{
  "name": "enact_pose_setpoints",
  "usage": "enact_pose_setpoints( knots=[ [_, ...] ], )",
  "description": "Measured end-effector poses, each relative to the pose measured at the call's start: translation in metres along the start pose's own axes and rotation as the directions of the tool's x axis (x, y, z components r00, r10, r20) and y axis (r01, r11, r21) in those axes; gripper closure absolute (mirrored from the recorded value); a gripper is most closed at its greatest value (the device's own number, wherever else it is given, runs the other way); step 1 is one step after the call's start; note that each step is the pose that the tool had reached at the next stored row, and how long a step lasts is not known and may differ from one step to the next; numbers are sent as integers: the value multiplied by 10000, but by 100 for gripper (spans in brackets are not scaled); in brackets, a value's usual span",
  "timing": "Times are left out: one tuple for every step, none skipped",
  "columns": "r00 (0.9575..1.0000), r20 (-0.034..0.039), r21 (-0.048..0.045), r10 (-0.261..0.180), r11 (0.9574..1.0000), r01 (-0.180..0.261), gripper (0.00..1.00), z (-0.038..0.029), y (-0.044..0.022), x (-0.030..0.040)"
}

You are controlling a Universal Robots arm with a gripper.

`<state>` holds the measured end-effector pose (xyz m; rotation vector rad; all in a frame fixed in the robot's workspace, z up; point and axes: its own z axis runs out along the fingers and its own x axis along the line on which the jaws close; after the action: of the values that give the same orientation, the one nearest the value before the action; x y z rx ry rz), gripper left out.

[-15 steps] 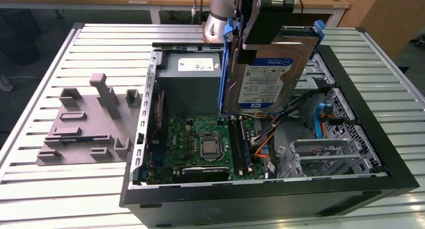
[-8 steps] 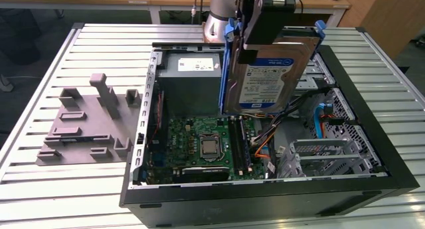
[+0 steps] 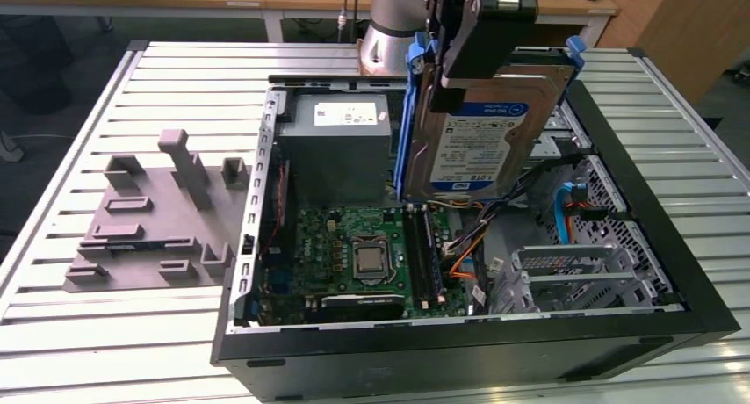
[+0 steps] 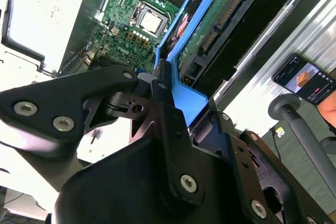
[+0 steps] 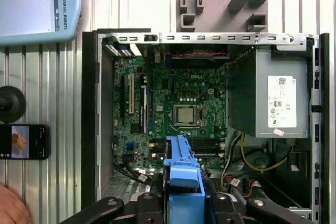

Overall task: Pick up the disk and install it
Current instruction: 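Insert the disk into the insertion slot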

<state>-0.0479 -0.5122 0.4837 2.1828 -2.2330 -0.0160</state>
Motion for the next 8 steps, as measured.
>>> enact_pose_setpoints(
  knots=[
    [10000, 0, 0, 1, 10000, -1, 64, 0, 0, 0],
    [10000, 0, 0, 0, 10000, 0, 64, 0, 0, 0],
    [10000, 0, 0, 0, 10000, 0, 64, 0, -1, 0],
    [10000, 0, 0, -1, 10000, 1, 64, 0, -2, 8],
    [10000, -1, -1, -2, 10000, 2, 64, 1, -3, 33],
    [10000, 0, 0, -1, 10000, 1, 64, 4, -3, 60],
    [10000, 1, 0, -1, 10000, 1, 64, 7, -3, 90],
    [10000, 2, 0, -1, 10000, 1, 64, 10, -4, 121]
  ],
)
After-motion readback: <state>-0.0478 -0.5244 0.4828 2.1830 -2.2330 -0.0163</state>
